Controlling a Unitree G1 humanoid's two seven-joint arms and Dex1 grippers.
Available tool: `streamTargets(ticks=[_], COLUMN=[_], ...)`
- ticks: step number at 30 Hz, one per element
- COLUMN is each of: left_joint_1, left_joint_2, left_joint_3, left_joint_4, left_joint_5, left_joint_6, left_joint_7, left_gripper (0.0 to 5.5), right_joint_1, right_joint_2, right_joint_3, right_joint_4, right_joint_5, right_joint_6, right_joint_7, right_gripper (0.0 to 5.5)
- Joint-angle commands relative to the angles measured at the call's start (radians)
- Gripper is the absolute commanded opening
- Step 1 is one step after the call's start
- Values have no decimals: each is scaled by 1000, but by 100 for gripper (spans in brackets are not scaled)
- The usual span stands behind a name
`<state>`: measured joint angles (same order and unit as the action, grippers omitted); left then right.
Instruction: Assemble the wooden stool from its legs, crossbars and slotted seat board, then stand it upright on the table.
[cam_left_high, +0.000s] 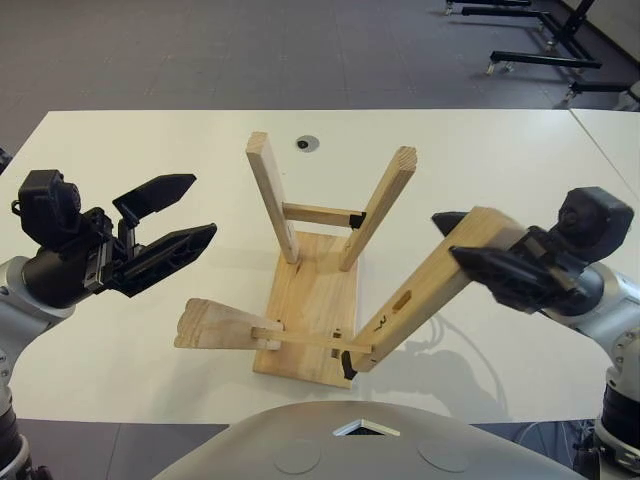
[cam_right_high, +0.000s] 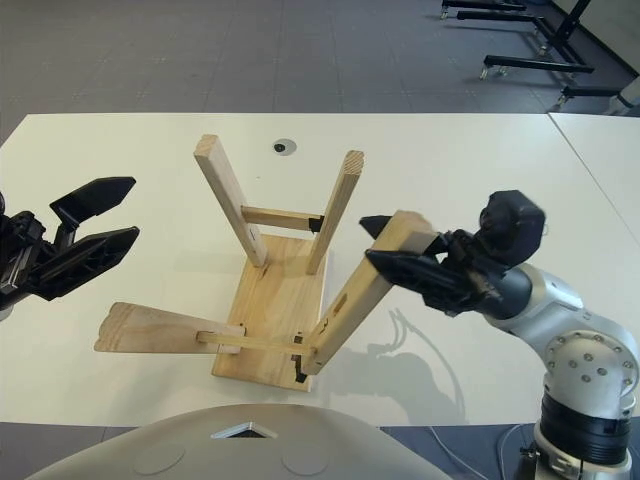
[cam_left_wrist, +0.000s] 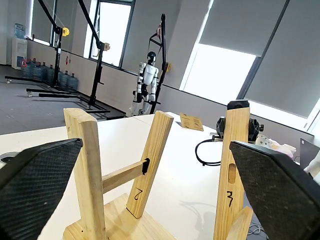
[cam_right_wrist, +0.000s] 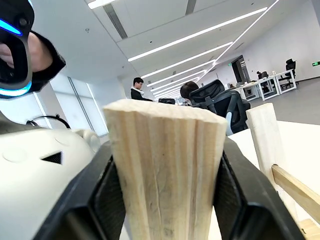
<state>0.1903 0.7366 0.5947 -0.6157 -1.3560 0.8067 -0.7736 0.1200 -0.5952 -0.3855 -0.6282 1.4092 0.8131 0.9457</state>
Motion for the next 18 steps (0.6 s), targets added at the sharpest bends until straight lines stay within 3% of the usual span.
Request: streamTargets(ticks=[1, 10, 18], left_joint_1=[8, -31, -22], left_joint_2=[32, 64, 59], left_joint_3=[-31, -78, -78], left_joint_4=[20, 50, 46], left_joint_5=[11, 20, 26], left_joint_6=[13, 7, -4], left_joint_7=[-3, -5, 5], left_gripper=[540, 540, 540], right_joint_1=[39, 83, 101], right_joint_2=[40, 44, 7], right_joint_3=[55, 141, 113], right_joint_4=[-62, -37, -21], right_joint_5=[-131, -362, -248], right_joint_6=[-99, -256, -242], right_joint_7=[11, 53, 55], right_gripper=[204, 204, 204])
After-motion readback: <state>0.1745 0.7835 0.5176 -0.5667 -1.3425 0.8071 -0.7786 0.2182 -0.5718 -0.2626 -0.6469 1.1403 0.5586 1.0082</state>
